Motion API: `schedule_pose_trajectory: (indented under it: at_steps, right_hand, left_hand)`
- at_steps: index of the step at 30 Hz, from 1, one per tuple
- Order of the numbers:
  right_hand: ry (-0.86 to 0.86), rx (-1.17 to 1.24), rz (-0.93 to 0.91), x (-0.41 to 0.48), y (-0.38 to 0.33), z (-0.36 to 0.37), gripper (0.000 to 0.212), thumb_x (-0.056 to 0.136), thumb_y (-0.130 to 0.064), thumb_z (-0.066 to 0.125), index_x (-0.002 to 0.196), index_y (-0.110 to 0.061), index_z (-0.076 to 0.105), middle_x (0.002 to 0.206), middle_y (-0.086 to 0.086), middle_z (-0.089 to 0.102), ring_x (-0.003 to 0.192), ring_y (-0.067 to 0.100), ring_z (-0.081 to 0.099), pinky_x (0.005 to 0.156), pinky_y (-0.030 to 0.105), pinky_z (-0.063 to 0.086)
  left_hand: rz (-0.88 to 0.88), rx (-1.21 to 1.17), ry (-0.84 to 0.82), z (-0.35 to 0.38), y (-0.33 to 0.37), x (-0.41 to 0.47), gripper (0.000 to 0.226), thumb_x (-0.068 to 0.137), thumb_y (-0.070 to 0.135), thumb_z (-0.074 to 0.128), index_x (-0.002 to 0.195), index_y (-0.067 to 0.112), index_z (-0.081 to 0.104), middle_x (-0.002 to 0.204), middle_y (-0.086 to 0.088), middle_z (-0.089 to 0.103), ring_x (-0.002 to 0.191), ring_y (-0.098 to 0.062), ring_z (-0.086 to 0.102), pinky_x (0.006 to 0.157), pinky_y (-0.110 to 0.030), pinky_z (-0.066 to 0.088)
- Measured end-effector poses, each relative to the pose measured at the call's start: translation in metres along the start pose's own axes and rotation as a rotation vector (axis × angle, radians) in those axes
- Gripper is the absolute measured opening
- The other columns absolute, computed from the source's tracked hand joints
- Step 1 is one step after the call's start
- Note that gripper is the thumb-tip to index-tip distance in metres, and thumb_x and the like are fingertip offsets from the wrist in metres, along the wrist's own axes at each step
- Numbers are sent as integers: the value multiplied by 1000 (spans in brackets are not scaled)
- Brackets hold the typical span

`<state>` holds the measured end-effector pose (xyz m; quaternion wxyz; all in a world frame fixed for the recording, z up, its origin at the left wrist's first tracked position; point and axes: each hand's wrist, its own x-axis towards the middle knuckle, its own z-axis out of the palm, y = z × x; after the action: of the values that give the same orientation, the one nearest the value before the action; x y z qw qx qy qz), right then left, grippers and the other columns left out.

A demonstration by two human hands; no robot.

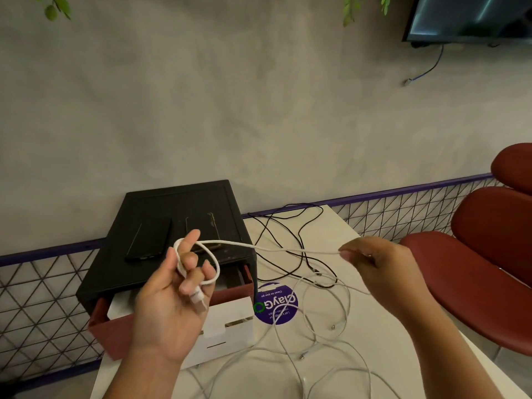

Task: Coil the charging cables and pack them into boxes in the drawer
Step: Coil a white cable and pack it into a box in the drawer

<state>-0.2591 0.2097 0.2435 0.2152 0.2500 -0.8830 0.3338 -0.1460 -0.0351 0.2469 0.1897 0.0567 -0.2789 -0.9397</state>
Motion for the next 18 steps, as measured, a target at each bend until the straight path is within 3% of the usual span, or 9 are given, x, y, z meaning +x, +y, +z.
schedule_pose_trajectory:
  at_steps: [2,5,8,12,14,18]
  right_hand:
    - [-266,0,-57,-4,-11,-1,14,83,-9,67,83,-21,74,79,-13,68,75,7,63,72,27,51]
    - [-737,100,-129,-16,-36,8,8,84,-19,66,87,-21,73,75,-20,64,79,0,61,74,14,46]
    - [-962,301,-163,-25,-57,13,8,84,-19,68,90,-18,73,69,-24,61,74,-5,60,70,8,42]
    - [-914,459,-137,-21,-61,6,6,84,-18,68,86,-23,69,65,-23,61,67,-4,56,65,11,42]
    - [-847,492,-109,-19,-58,2,12,83,-19,67,73,-27,67,63,-17,59,62,-1,51,60,16,41]
    - [-704,576,-61,-18,-64,-2,22,79,-19,68,63,-31,60,57,-18,57,54,-2,47,54,7,34]
  left_hand:
    - [75,57,36,-1,0,3,64,48,31,81,107,9,69,65,7,60,49,-3,55,60,-18,55]
    - [184,163,84,-4,-4,9,38,92,25,47,126,10,54,74,5,70,65,-6,67,69,-21,57]
    - [212,312,79,-7,-11,11,36,100,19,30,134,15,41,81,4,74,80,-8,71,67,-18,56]
    - [273,669,73,-17,-18,11,36,101,14,28,134,26,37,78,2,71,73,-7,69,57,-17,54]
    - [325,908,37,-24,-23,11,38,100,13,30,133,32,32,76,0,69,70,-6,67,58,-16,53]
    - [265,1274,-130,-34,-43,2,34,98,21,34,123,45,35,64,0,59,59,-7,54,61,-20,45]
